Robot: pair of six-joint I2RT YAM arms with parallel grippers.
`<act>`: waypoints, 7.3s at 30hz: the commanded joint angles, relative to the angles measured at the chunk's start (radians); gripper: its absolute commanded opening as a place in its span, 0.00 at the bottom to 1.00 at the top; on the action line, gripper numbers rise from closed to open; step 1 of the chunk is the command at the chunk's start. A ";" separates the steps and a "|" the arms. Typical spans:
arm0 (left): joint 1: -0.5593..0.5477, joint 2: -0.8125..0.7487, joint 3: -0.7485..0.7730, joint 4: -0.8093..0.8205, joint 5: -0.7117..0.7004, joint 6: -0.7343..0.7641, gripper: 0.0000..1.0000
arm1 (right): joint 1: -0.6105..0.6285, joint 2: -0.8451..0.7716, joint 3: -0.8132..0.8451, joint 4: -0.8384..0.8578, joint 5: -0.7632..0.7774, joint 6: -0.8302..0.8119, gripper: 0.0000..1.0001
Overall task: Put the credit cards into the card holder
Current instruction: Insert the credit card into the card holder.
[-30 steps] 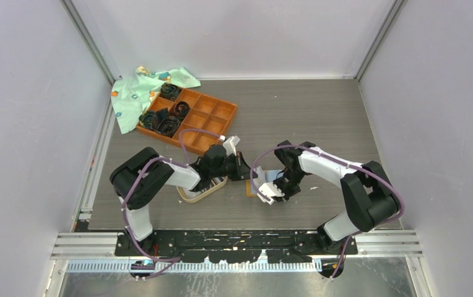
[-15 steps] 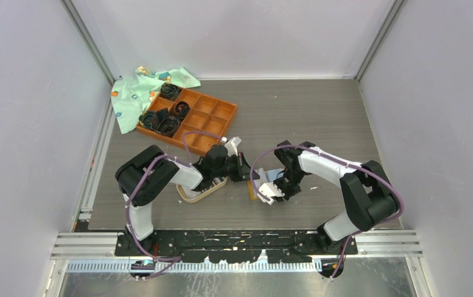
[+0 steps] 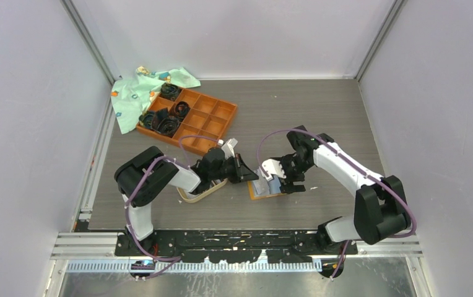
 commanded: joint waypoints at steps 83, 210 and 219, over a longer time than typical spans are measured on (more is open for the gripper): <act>-0.023 0.170 0.173 -0.250 0.081 -0.148 0.00 | 0.019 0.279 0.017 0.161 0.231 0.301 0.83; -0.023 -0.663 -0.019 -0.532 -0.276 0.342 0.35 | -0.173 0.030 0.093 0.237 -0.244 0.732 0.13; -0.008 -0.912 -0.289 -0.321 -0.404 0.351 0.94 | -0.173 0.174 0.140 0.260 -0.050 0.836 0.18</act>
